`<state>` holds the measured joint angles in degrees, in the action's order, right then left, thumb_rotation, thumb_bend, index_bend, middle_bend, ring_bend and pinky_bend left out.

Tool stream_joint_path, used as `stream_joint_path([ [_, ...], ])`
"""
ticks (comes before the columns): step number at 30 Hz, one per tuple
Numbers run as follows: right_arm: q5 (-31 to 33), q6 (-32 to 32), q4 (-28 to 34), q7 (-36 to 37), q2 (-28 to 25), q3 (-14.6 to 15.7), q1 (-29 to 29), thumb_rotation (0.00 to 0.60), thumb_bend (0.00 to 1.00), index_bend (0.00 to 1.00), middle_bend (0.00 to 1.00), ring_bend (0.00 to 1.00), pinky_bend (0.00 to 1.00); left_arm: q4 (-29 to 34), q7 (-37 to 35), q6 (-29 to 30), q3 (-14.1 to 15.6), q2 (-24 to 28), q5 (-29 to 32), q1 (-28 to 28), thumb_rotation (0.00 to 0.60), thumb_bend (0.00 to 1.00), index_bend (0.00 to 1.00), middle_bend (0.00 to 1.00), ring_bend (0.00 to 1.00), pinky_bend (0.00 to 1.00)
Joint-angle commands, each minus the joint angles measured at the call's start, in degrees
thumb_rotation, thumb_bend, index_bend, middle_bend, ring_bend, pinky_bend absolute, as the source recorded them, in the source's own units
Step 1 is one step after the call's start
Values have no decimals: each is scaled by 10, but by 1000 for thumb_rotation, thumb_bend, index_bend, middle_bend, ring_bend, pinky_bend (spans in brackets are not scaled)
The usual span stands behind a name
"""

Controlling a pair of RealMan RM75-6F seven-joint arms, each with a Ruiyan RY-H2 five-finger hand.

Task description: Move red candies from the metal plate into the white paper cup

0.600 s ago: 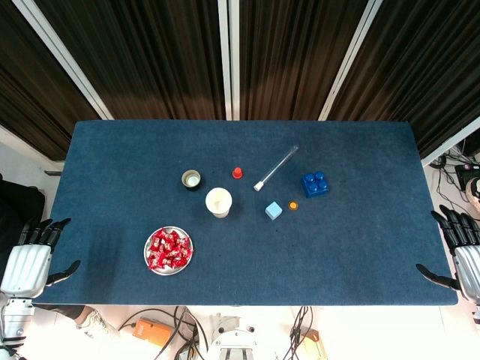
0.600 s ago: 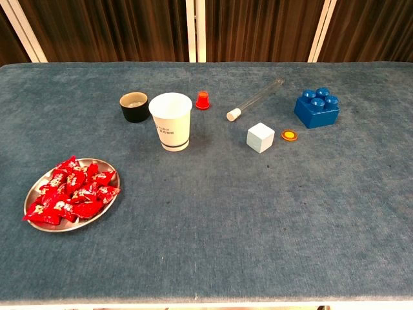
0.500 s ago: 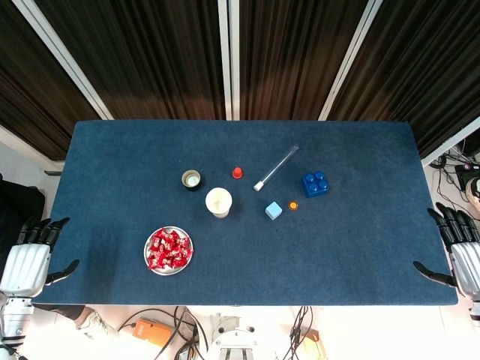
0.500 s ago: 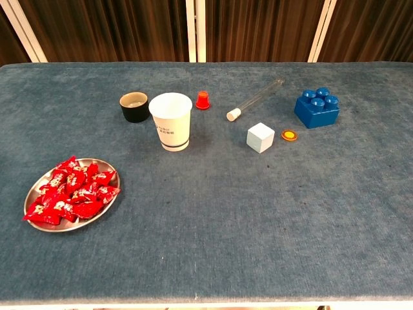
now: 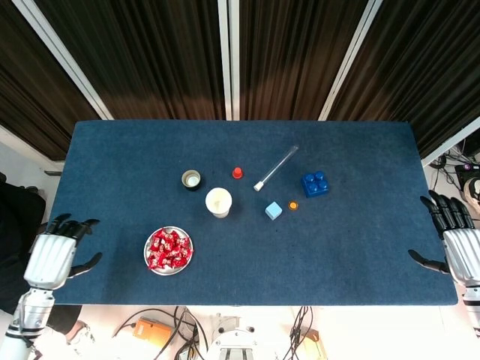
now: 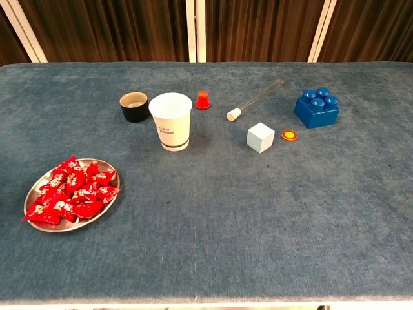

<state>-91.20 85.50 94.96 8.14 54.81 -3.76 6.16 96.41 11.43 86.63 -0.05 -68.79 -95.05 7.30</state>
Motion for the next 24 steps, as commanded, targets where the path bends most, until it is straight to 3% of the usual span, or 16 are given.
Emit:
stream_joint_path([
  [1, 2, 6, 9, -8, -8, -3, -2, 600, 277, 0, 29, 0, 0, 14, 42, -55, 3, -29, -30, 41, 600, 194, 370, 703, 625, 703],
  [2, 3, 8, 12, -10, -11, -4, -2, 600, 277, 0, 29, 0, 0, 14, 53, -70, 2, -38, -33, 50, 600, 195, 378, 740, 665, 772],
  [5, 7, 10, 18, -13, -15, -5, -3, 600, 277, 0, 29, 0, 0, 7, 93, -113, 2, -71, -32, 73, 600, 194, 396, 808, 728, 833],
  [13, 16, -2, 21, -16, -17, -4, -1, 600, 277, 0, 29, 0, 0, -16, 181, -184, 5, -137, 5, 100, 600, 195, 415, 875, 785, 835],
  [24, 24, -10, 12, -9, -11, -2, 0, 600, 277, 0, 29, 0, 0, -50, 241, -198, 19, -174, 39, 98, 600, 199, 459, 888, 796, 835],
])
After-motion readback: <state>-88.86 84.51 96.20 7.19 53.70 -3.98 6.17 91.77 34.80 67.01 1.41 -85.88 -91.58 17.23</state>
